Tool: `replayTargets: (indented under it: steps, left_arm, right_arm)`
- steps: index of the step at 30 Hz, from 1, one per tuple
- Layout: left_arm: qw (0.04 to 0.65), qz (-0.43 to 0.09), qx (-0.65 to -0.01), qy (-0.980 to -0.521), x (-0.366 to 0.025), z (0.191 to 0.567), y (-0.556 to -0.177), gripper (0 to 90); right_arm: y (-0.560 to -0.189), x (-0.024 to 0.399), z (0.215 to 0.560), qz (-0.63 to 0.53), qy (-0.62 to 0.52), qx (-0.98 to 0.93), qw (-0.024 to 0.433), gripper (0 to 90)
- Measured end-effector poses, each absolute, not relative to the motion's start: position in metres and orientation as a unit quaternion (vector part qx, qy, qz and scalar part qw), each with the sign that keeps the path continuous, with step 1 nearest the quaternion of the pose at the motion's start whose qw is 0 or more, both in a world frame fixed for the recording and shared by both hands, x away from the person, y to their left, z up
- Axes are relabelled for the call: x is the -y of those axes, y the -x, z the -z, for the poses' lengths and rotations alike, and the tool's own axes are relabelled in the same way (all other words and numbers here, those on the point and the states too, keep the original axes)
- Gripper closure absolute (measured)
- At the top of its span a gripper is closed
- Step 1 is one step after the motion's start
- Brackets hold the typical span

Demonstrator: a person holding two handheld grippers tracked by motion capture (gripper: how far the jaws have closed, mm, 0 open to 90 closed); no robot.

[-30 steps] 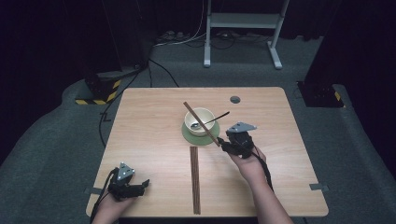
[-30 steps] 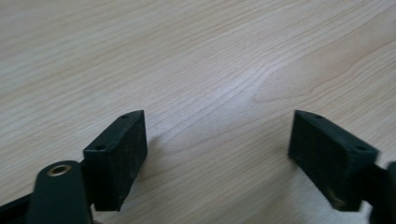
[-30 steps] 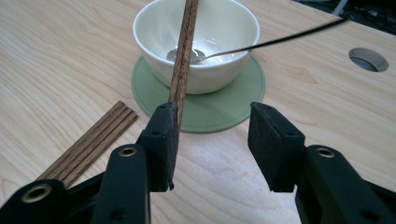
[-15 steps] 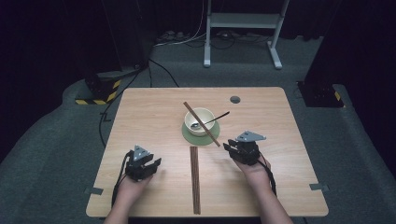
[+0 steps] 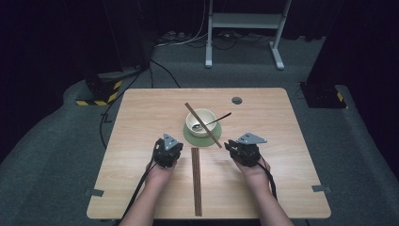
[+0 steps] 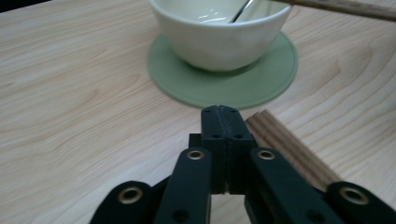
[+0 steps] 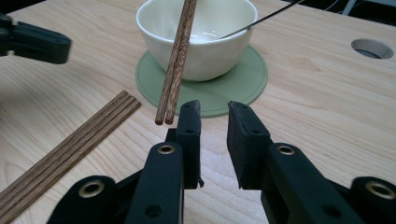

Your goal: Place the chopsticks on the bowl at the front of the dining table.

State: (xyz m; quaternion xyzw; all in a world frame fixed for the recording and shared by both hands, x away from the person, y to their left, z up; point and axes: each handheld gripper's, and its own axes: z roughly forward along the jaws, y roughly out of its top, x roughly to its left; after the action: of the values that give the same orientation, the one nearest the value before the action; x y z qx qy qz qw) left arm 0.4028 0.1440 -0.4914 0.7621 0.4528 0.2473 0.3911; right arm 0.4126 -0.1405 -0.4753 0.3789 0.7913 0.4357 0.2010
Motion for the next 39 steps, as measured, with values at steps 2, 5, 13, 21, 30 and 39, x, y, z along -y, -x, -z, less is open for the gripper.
replayTargets:
  steps: [2, 5, 13, 21, 30, 39]
  left_arm:
    - [0.397, -0.248, -0.447, -0.762, -0.133, 0.491, -0.408, 89.7]
    - [0.399, -0.255, -0.438, -0.764, -0.117, 0.488, -0.414, 89.7]
    - [0.412, -0.269, -0.435, -0.754, -0.087, 0.482, -0.425, 89.6]
    - [0.421, -0.271, -0.437, -0.747, -0.073, 0.483, -0.428, 89.3]
    - [0.421, -0.272, -0.438, -0.746, -0.068, 0.484, -0.426, 87.6]
    - [0.419, -0.274, -0.443, -0.743, -0.074, 0.487, -0.426, 86.9]
  right_arm:
    - [-0.413, 0.140, 0.476, -0.437, -0.380, -0.790, 0.200, 74.7]
    - [-0.414, 0.141, 0.477, -0.439, -0.379, -0.790, 0.201, 74.9]
    - [-0.415, 0.142, 0.480, -0.444, -0.381, -0.788, 0.192, 75.1]
    - [-0.413, 0.138, 0.481, -0.443, -0.378, -0.791, 0.186, 75.1]
    - [-0.412, 0.134, 0.482, -0.442, -0.376, -0.792, 0.187, 75.3]
    - [-0.409, 0.125, 0.483, -0.442, -0.363, -0.799, 0.186, 75.3]
